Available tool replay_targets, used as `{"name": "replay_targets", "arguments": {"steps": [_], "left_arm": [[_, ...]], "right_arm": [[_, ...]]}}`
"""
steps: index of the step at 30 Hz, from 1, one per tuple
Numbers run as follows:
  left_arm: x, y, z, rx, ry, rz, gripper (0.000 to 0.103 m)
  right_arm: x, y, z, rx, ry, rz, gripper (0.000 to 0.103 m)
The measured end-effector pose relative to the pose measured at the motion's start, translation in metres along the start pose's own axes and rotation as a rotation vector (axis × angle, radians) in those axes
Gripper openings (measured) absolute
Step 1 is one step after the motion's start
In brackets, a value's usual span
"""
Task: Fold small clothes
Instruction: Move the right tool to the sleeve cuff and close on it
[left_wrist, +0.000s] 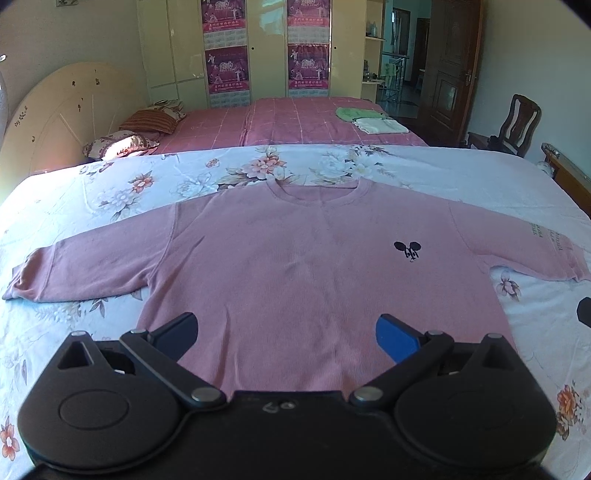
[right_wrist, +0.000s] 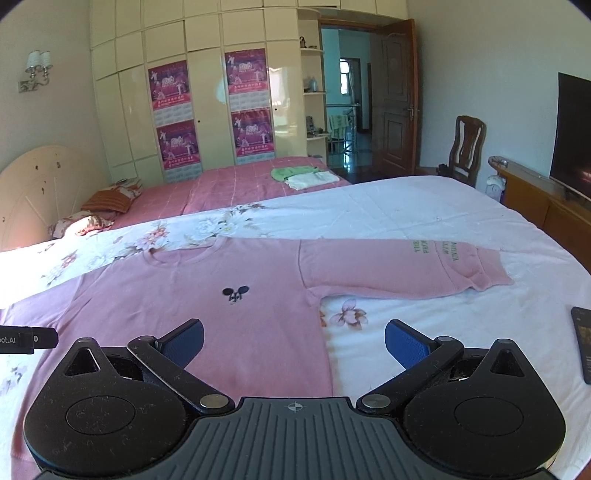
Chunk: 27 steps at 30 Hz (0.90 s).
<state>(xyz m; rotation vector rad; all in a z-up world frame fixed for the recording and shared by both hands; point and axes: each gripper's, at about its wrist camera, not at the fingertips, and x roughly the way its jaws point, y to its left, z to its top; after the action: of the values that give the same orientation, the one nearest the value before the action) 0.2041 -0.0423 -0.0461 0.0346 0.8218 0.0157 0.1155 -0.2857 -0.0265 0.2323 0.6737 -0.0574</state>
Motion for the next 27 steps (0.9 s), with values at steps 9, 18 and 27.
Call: {"name": "replay_targets", "arguments": {"steps": [9, 18, 27], "left_arm": [[0.076, -0.035, 0.033, 0.012, 0.041, -0.019, 0.095], [0.144, -0.063, 0.048, 0.007, 0.086, -0.018, 0.090], [0.179, -0.086, 0.059, 0.042, 0.107, -0.028, 0.086]], "right_arm": [[0.079, -0.049, 0.023, 0.041, 0.032, -0.034, 0.102], [0.148, -0.116, 0.029, 0.124, 0.112, -0.119, 0.069], [0.185, -0.193, 0.015, 0.266, 0.188, -0.254, 0.069]]}}
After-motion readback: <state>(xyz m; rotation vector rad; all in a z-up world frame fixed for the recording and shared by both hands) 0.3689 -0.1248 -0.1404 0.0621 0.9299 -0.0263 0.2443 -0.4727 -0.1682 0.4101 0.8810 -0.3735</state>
